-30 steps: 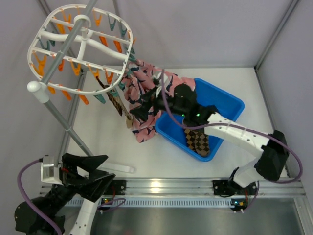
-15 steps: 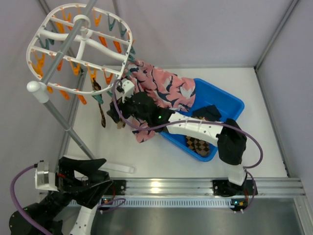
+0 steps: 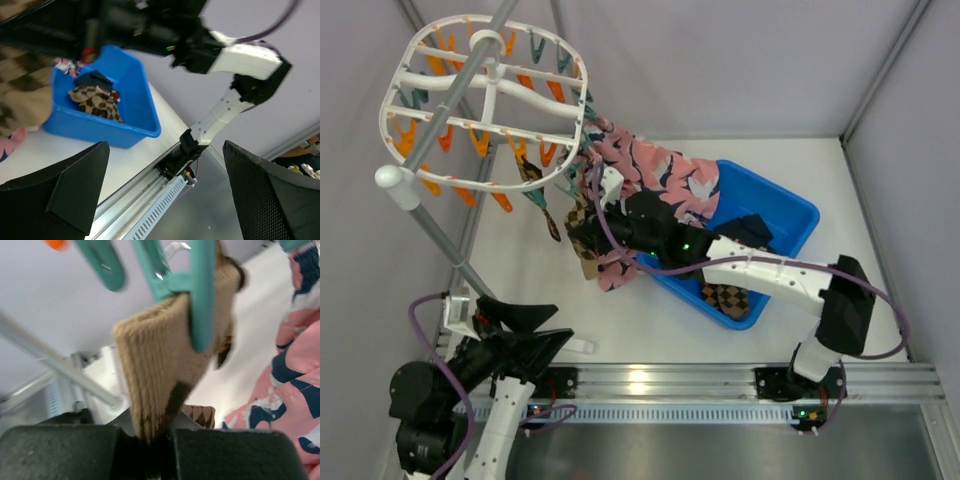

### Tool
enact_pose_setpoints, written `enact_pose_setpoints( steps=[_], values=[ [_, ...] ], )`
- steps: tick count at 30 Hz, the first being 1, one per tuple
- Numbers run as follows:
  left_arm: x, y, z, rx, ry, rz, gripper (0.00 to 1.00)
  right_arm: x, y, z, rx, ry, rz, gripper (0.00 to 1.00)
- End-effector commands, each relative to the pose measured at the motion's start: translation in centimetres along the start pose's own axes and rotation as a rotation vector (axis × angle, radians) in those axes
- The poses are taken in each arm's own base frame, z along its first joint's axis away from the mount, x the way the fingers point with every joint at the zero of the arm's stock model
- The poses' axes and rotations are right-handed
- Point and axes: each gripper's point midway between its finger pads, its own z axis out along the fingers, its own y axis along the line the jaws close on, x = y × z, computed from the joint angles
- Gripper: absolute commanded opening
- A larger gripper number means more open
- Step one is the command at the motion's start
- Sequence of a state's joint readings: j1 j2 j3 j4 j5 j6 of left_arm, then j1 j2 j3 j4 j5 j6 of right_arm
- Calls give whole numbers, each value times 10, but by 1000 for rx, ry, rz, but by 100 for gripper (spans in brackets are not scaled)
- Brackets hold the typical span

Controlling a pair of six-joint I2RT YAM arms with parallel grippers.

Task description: Remove the socks clipped to the hanger

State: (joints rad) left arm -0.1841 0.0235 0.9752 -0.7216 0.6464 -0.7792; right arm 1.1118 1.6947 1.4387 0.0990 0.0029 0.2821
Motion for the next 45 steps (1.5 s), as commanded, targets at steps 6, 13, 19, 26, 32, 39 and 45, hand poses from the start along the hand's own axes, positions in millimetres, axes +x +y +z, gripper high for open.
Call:
enact_pose_setpoints(
  steps=[6,13,19,26,32,39,45],
  values=[
    [16,56,20,-136,39,-24,98,-72,72,-93,-424,-31,151,1],
    [14,29,33,19,169,39,98,-79,77,-126,-642,48,226,2],
    [-3,12,38,78,192,155,98,-69,94,-147,-792,135,252,3],
    [-2,31,52,60,211,159,98,-75,112,-167,-944,134,289,4],
    [-5,34,58,87,188,220,99,-80,121,-172,-993,125,310,4],
    [-3,27,65,198,202,241,99,-83,129,-170,-1025,123,327,4],
    [8,30,70,250,275,198,98,-84,130,-167,-1029,123,335,4]
  ],
)
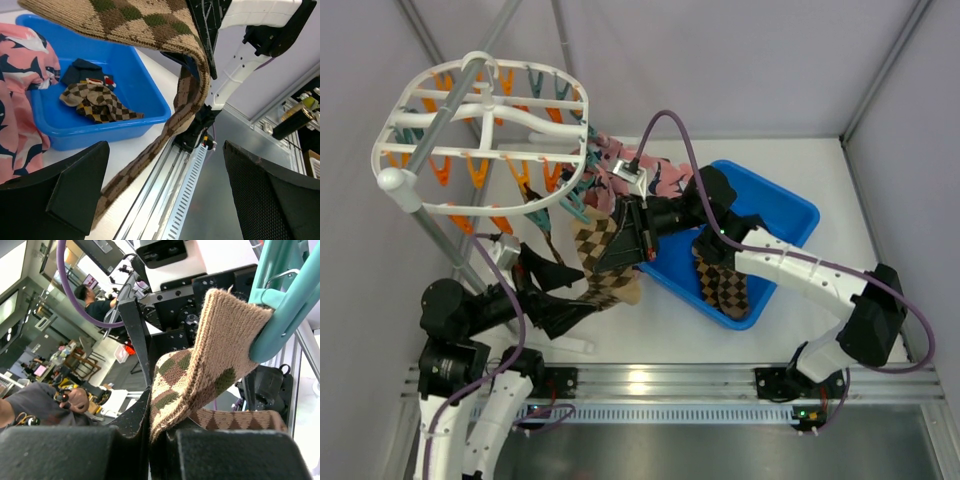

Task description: Remove the socks clipped to the hanger

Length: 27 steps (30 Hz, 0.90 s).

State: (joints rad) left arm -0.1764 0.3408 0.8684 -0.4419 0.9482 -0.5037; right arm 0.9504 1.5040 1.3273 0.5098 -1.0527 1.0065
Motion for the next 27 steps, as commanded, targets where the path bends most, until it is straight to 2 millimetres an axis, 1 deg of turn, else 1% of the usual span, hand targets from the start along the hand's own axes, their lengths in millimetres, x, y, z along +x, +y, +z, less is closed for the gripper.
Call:
enact_pose_setpoints(
  steps=[1,4,6,9,15,17,18,20,22,23,25,26,27],
  values=[
    [1,-3,5,81,25,27,99,-8,21,4,-67,-6,-83,4],
    [6,1,8,87,45,6,99,-9,19,5,-65,-16,-85,4],
    [8,10,12,67,53,-24,98,-11,20,5,-70,-24,-84,3],
    [9,15,16,75,67,-46,99,-14,21,7,-75,-32,-84,3],
    [7,5,17,121,81,-40,98,-25,15,14,-78,-53,-72,3],
    [6,3,17,133,85,-40,96,-30,8,17,-69,-69,-55,4],
    [6,2,17,138,88,-39,93,-33,9,18,-79,-82,-68,4],
    [5,-1,16,147,91,-36,77,-38,2,21,-77,-101,-35,6],
    [3,-3,16,153,90,-31,64,-44,-2,24,-82,-128,-16,7],
    [1,-4,16,154,88,-29,40,-45,-3,24,-87,-137,-13,7],
    [-2,-3,17,144,84,-44,10,-50,-4,26,-94,-158,2,9],
    [-3,-3,17,139,82,-53,0,-51,-5,27,-92,-162,6,11],
    [-3,-1,18,127,78,-74,0,-51,-9,27,-83,-167,5,19]
  ],
)
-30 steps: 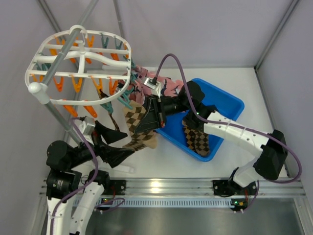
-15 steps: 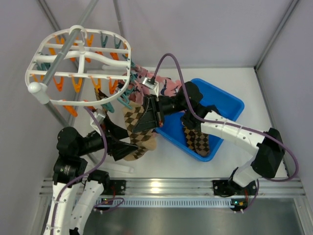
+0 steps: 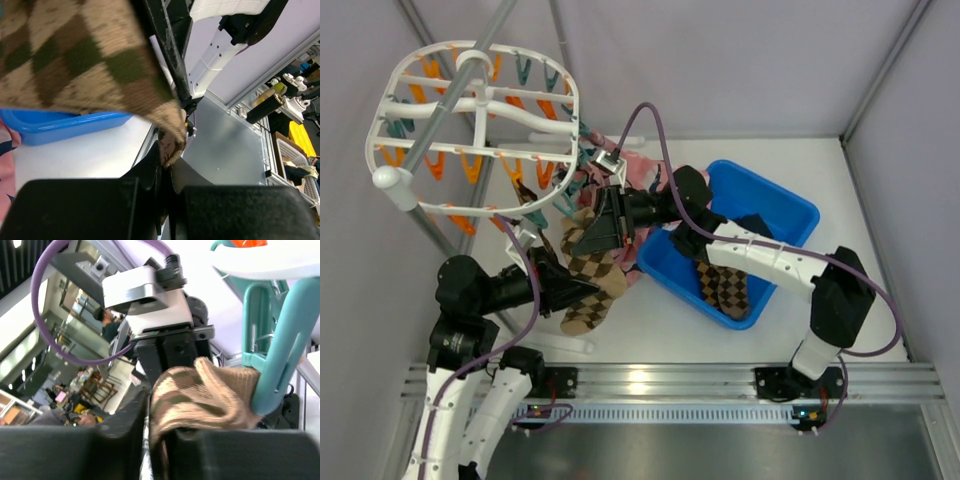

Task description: Remove the socks clipped to the hanger

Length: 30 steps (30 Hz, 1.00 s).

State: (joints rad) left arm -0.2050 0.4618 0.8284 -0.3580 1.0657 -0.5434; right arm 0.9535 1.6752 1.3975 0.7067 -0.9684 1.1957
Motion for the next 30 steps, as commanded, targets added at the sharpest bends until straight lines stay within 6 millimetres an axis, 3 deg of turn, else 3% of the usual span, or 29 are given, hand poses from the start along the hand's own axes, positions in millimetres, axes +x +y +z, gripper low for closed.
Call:
enact_pose_setpoints(
  steps=[1,4,5,6,7,8,9,11,13,16,26,30],
  values=[
    [-16,-9,1,8,-36,23,0,-23,26,9,-57,-70,-82,27],
    [-19,-5,0,-32,-70,-16,0,-24,9,7,37,-95,-119,54],
    [-19,-7,-1,-31,-75,-25,0,-16,-13,3,145,-73,-48,63],
    [-21,-8,-1,-34,-82,-25,0,-16,-18,-2,207,-75,-131,78],
    [-22,-11,-2,-30,-87,-21,0,-25,-31,-8,312,-130,-150,87],
    [-25,-15,-3,-26,-93,-15,0,-14,-51,-20,429,-110,-105,94],
    [-27,-16,-3,-30,-98,-17,0,-14,-53,-27,477,-119,-148,99],
    [-30,-20,-5,-29,-109,-12,0,-11,-68,-41,584,-135,-151,99],
    [-32,-18,-5,-40,-118,-15,0,-14,-71,-48,628,-169,-162,99],
    [-31,-15,-5,-54,-128,-23,0,-4,-76,-55,656,-158,-133,99],
    [-27,-18,-8,-58,-148,-75,0,25,-73,-82,729,-185,-115,99],
    [-24,-21,-9,-48,-145,-79,0,26,-67,-97,780,-198,-148,100]
  ],
)
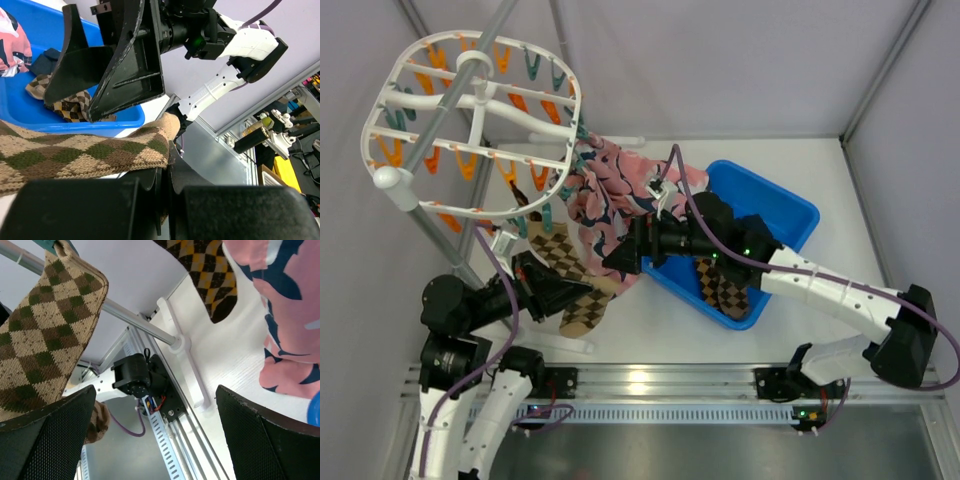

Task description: Remove the socks clipped to the hanger

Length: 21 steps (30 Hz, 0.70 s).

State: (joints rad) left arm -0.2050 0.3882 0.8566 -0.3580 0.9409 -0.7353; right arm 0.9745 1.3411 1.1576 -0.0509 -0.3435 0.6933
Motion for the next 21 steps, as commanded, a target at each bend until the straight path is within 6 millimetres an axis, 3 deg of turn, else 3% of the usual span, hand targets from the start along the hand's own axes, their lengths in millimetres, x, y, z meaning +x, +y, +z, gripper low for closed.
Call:
enact_pose_setpoints(
  steps=[1,4,8,14,21],
  values=[
    [-4,-10,-3,29,-31,26,0,-16,10,-21,35,-69,-73,99],
    [-4,-15,-5,34,-39,37,0,-25,8,-30,79,-103,-116,99],
    [0,-22,-8,63,-23,41,0,-50,34,-35,17,-159,-183,99],
    [15,-28,-18,71,-24,19,0,-72,81,-6,-182,-141,-258,100],
    [29,-36,-25,92,4,-2,0,-81,99,17,-257,-171,-327,99]
  ],
)
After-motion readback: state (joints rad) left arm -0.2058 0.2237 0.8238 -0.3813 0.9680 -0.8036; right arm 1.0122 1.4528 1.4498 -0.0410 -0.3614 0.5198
